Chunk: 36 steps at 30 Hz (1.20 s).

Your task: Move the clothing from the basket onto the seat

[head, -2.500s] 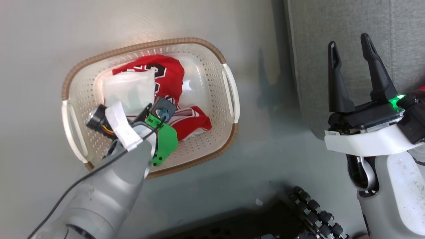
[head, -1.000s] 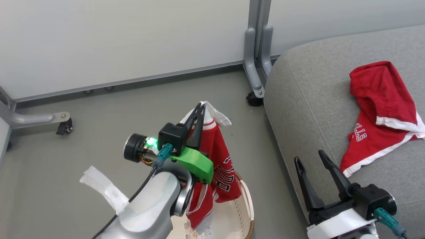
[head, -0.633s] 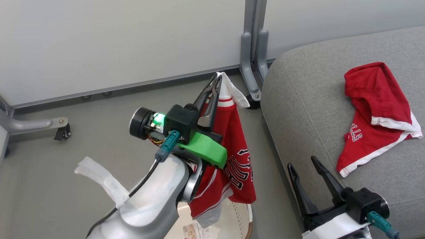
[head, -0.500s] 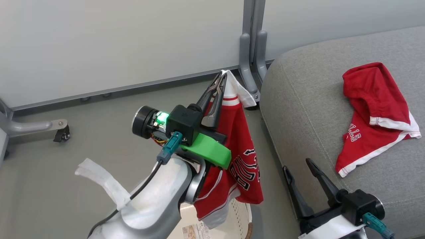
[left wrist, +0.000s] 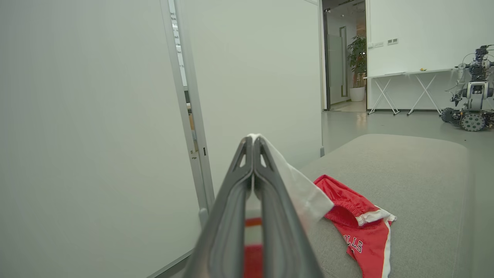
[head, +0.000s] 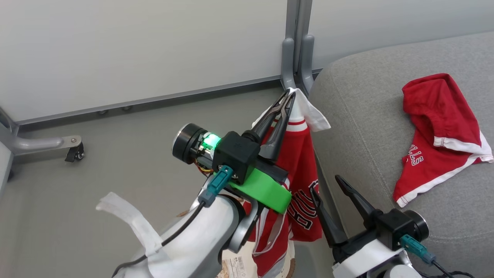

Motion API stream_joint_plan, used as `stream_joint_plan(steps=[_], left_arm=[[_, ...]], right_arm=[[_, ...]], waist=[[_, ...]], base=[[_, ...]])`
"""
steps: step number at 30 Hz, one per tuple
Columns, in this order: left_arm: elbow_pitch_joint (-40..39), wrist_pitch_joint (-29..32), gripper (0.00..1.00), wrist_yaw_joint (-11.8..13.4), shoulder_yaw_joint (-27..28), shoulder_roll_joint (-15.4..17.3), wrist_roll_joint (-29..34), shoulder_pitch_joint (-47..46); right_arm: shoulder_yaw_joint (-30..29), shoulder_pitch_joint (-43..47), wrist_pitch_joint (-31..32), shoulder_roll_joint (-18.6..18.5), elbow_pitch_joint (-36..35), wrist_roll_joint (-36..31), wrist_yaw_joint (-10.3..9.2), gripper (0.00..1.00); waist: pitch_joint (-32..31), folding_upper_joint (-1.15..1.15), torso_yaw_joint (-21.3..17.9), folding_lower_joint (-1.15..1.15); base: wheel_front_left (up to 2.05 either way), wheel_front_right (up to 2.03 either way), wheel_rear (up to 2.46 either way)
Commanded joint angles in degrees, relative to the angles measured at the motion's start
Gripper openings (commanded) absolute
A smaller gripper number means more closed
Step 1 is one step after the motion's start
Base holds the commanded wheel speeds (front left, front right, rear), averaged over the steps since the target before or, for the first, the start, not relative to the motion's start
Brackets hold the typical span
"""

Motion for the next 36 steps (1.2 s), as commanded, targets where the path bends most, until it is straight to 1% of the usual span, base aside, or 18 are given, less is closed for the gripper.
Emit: stream_joint_plan(steps=[1,7,12,13,14,15,25,34,35,36], left_arm=[[-0.9,0.4,0.0,0.3,-0.3,0.1,0.7,0.0],[-5.0,2.2,0.0,0.5,-2.1,-0.3,1.1,-0.4],[-6.7,2.9,0.0,0.6,-2.8,0.0,1.3,-0.4],[-6.7,3.0,0.0,0.8,-2.9,0.3,1.5,-0.2],[-6.6,3.0,0.0,1.0,-2.8,0.5,1.4,0.1],[-6.5,2.9,0.0,1.1,-2.7,0.7,1.1,0.6],[-0.8,1.1,0.0,2.4,-0.8,3.1,-0.1,3.5],[3.2,-1.2,0.0,2.3,0.1,3.4,-1.3,4.4],[3.5,-1.3,0.07,2.3,0.2,3.4,-1.4,4.5],[3.8,-1.4,0.51,2.4,0.2,3.4,-1.4,4.5]], right_arm=[[0.2,-1.3,-0.2,-0.2,0.7,-0.5,-0.02,1.0],[-0.3,-4.6,-0.2,0.1,4.6,-1.0,-0.02,1.0],[-0.5,-5.5,-0.2,0.3,6.6,0.9,-0.02,1.0],[0.1,-5.5,-0.2,0.2,6.7,1.3,-0.02,0.48],[0.6,-5.3,-0.2,0.0,6.7,1.6,-0.02,0.07],[0.9,-5.1,-0.2,-0.3,6.6,2.0,-0.02,0.0],[0.7,-2.8,-0.2,-2.0,4.3,4.2,-0.02,0.0],[1.7,-2.5,-0.2,-2.8,1.9,6.1,-0.02,0.0],[1.7,-2.6,-0.2,-2.8,1.7,6.3,-0.02,0.0],[1.6,-2.6,-0.2,-2.7,1.5,6.4,-0.02,0.0]], waist=[[0.1,0.0,0.4,0.0],[0.2,0.0,1.8,0.0],[0.4,0.0,3.1,0.0],[0.5,0.0,3.2,0.0],[0.5,0.0,3.3,0.0],[0.6,0.0,3.4,0.0],[1.6,0.0,3.2,0.0],[1.8,0.0,1.9,0.0],[1.8,0.0,1.8,0.0],[1.8,0.0,1.7,0.0]], base=[[0.0,0.0,0.0],[0.0,0.0,0.0],[0.0,0.0,0.0],[0.0,0.0,0.0],[0.0,0.0,0.0],[0.0,0.0,0.0],[0.0,0.0,0.0],[0.0,0.0,0.0],[0.0,0.0,0.0],[0.0,0.0,0.0]])
